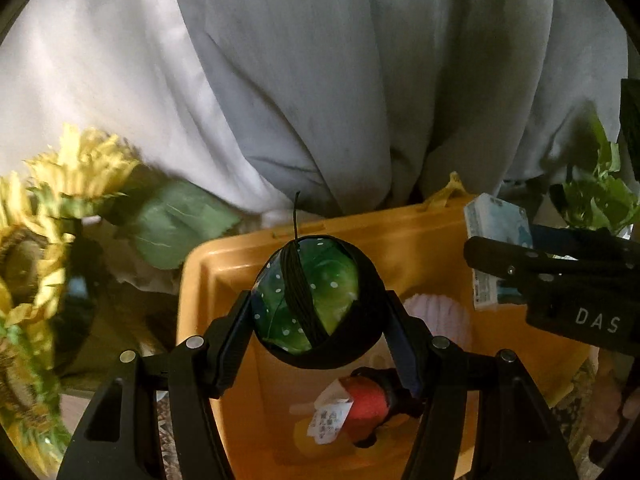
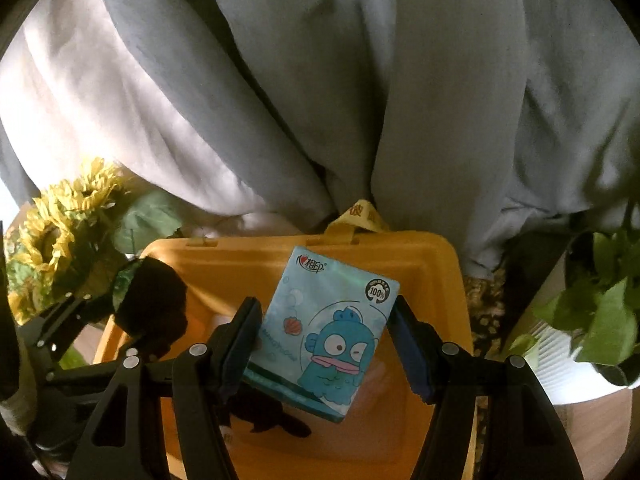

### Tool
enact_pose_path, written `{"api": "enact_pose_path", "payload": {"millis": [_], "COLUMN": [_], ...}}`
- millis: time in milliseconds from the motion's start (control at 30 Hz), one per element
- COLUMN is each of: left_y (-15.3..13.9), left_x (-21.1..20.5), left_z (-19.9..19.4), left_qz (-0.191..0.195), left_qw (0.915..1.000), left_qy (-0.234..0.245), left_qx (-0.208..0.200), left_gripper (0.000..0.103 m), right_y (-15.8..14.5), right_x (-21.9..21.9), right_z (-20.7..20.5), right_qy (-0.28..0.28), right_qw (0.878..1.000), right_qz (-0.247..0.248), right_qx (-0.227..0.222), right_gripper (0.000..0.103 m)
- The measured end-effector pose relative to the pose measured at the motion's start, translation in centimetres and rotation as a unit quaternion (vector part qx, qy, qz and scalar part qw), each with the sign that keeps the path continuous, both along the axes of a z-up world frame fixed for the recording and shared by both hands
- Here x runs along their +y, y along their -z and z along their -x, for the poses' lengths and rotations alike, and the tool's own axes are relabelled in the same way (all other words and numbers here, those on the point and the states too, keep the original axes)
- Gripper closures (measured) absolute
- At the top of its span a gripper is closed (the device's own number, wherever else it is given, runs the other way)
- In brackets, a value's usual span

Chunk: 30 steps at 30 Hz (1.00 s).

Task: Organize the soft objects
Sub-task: 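Carry the ball and card box over the crate and release them inside, then withdraw both tools from the crate toward the red pompom and sponge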

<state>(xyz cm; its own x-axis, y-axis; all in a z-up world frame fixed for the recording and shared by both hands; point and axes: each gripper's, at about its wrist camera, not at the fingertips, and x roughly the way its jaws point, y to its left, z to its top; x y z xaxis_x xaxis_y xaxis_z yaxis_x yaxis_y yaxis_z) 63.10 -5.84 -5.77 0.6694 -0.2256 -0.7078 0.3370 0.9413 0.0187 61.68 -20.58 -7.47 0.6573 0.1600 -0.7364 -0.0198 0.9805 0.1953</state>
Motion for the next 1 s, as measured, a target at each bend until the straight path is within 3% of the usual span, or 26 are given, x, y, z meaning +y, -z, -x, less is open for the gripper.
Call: {"api": "enact_pose_path", "payload": {"millis": [233,433,933,1000], "left_y": [1.4,0.4,-5.5,-6.1], "left_x": [-0.7,-1.0,0.4,0.6], "left_z": [-1.0,-0.1,8.2,9.7], "left_qz": [-0.003,-0.002,-0.007,-0.006], "left_qw": [0.9995,0.9998,0.9935,0.9914], "left_qy": [0.012,0.016,-0.025,-0.030], "left_qx": [0.029,0.014,-0.111,-0.128], "left_gripper": [0.038,0.023,0.018,0.017], "right_y": [0.8,-0.4,-6.1,-6.7], "right_x": [-0.7,-0.8,-1.2,-1.0], "right_z": [-0.9,0.4,8.2,9.6], "right_qy": [0.005,0.018,0.049,0.051], "right_qw": [0.999,1.000,0.994,0.992], "right_qz": [-0.029,-0.008,0.025,0.031], "right_qx": [0.025,0.004,-0.096,-0.110], "right_gripper": [0.033,0.033,0.033,0.027]}}
